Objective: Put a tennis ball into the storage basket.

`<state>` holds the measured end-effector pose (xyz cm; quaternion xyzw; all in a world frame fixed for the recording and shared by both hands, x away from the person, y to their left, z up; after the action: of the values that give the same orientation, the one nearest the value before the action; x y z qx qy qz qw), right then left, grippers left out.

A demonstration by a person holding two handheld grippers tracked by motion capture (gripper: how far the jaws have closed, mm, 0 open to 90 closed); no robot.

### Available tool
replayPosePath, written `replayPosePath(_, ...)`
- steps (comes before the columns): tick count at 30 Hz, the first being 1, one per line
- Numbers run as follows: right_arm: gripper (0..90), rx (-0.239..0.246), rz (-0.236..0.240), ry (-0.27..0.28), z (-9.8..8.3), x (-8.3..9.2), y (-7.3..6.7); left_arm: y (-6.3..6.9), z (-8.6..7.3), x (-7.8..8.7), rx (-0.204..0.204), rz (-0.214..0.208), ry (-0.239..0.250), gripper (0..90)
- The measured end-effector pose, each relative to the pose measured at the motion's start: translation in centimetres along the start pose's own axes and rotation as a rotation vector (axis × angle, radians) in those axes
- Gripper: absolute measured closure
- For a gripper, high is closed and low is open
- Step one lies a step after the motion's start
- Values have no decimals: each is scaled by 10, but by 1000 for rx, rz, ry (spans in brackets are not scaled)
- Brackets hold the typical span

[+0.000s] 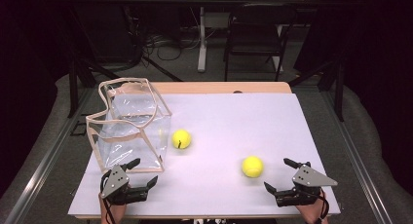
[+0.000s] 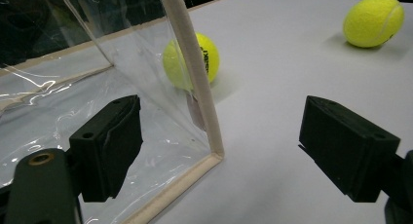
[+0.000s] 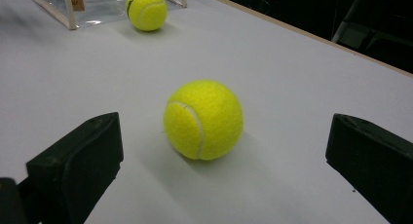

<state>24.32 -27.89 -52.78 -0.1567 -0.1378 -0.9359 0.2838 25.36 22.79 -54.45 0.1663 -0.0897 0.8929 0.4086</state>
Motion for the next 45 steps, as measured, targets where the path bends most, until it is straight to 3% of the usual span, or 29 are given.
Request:
replayPosePath(23,0,-3,-11,-26,8,-4,1,2,-1,-2,-13,0,-2,159)
replayPosePath(45,0,1,-8,-105,32,-16,-2,2,-1,-9,-14,-15,-8,159)
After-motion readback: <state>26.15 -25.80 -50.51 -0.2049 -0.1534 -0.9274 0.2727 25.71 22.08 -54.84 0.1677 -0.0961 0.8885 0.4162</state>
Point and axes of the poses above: each handheld gripper's, and its own axes: x roughly backward along the jaws, z roughly out of its top, y roughly to its right, the point moved 1 cm from there along -x, roughly forward along the jaws, and after that the axes turned 7 degrees about -z, right-handed, at the moved point
